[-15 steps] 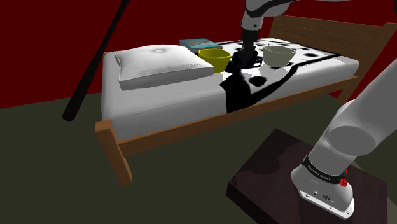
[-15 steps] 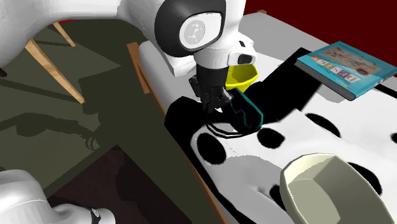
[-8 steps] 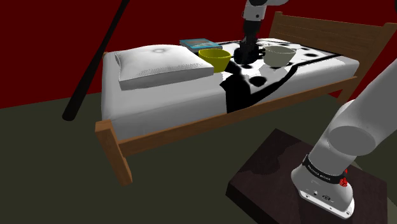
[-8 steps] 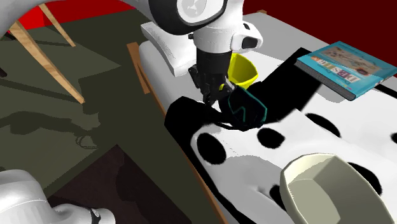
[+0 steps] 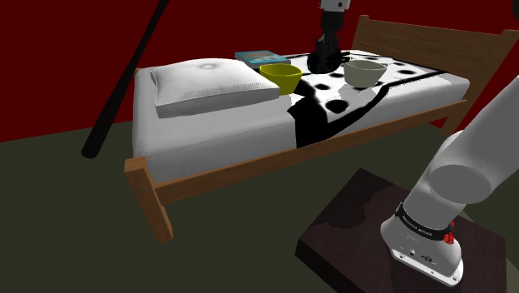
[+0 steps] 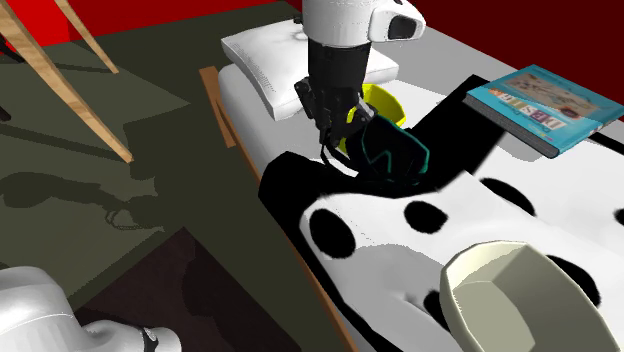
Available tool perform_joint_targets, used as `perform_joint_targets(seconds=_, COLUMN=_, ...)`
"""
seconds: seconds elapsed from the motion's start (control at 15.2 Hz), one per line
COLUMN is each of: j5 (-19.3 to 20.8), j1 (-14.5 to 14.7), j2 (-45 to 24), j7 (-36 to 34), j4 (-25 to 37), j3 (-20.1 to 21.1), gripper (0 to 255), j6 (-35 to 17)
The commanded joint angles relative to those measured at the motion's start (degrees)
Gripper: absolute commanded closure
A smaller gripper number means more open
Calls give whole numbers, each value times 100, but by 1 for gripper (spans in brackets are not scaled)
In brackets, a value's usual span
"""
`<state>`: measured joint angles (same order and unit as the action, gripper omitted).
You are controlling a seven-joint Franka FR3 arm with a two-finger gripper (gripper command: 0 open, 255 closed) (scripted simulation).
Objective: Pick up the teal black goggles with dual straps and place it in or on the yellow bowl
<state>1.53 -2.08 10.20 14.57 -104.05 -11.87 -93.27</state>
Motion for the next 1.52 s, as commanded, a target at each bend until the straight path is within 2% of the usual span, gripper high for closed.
perform_joint_targets(seconds=0.0, j5=-6, j1=3, j2=-28, j7=1, j4=178, j3=2, gripper=255, j6=149)
perform_joint_targets(seconds=0.79, j5=-59, j1=5, j2=-303, j7=39, j4=1363, j3=-14, gripper=255, j6=1064)
perform_joint_targets(seconds=1.19, j5=-281, j1=222, j2=-1402, j7=-425, j4=2669, j3=210, gripper=255, j6=1288)
perform_joint_targets(seconds=1.45, j5=-419, j1=339, j2=-2326, j7=-712, j4=3920, j3=324, gripper=255, j6=1620)
